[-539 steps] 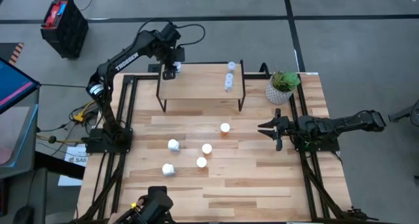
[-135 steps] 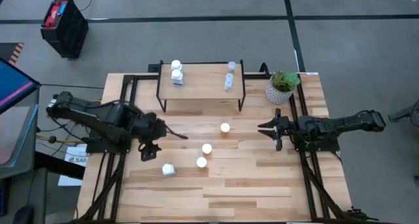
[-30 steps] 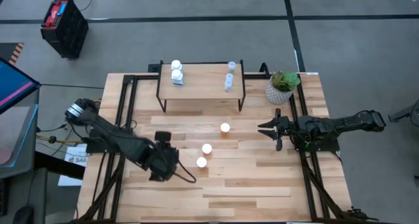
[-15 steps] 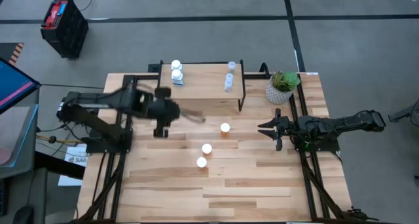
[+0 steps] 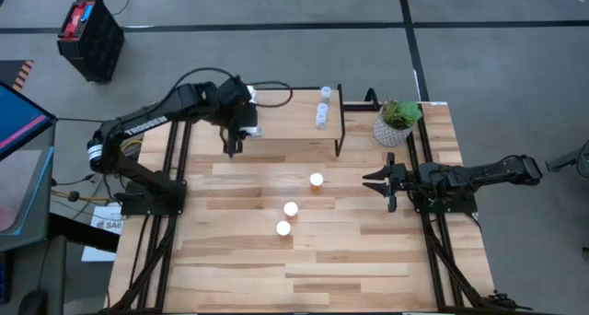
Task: Pick and place medicine bottles onto shelf by color
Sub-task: Put the white pill bottle aligned with the other white pill bottles on the shelf
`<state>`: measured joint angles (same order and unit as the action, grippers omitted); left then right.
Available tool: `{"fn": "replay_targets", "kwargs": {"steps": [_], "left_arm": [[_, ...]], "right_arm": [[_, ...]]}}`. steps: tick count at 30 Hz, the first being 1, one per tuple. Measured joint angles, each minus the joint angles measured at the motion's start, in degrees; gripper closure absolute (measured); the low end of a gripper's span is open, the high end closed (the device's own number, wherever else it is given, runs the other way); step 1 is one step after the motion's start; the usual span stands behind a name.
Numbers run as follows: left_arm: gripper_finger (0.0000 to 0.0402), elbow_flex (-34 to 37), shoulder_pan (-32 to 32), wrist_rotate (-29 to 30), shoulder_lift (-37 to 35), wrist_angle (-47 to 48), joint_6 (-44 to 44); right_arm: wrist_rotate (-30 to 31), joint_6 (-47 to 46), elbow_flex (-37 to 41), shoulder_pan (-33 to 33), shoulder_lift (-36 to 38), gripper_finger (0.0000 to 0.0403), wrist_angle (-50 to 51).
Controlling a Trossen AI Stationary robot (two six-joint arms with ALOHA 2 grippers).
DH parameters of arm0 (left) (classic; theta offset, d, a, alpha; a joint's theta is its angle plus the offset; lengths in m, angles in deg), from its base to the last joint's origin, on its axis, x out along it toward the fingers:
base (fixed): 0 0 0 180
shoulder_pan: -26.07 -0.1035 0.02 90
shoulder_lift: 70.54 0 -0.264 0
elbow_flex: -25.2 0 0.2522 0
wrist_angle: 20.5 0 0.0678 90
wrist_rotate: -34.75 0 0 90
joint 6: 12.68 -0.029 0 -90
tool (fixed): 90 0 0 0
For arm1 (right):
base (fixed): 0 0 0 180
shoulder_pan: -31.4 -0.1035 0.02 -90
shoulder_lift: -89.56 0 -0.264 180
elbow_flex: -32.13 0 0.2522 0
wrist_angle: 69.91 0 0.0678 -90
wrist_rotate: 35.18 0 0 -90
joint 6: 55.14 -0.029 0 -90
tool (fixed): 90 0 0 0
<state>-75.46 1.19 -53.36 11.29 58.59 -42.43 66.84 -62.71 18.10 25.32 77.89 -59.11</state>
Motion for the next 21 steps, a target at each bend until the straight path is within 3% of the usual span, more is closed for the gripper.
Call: {"fn": "replay_targets", "kwargs": {"steps": [7,21], "left_arm": [[0.0239,0.0,-3.9,-0.6,2.7,0.7,-1.7],[0.0241,0.1,-5.4,-1.3,3.6,1.2,-9.2]], "right_arm": [[0.0,0.0,0.0,0.0,0.0,0.0283,0.0],[0.0,0.0,0.0,0.0,0.0,0.0283,-0.1]]}}
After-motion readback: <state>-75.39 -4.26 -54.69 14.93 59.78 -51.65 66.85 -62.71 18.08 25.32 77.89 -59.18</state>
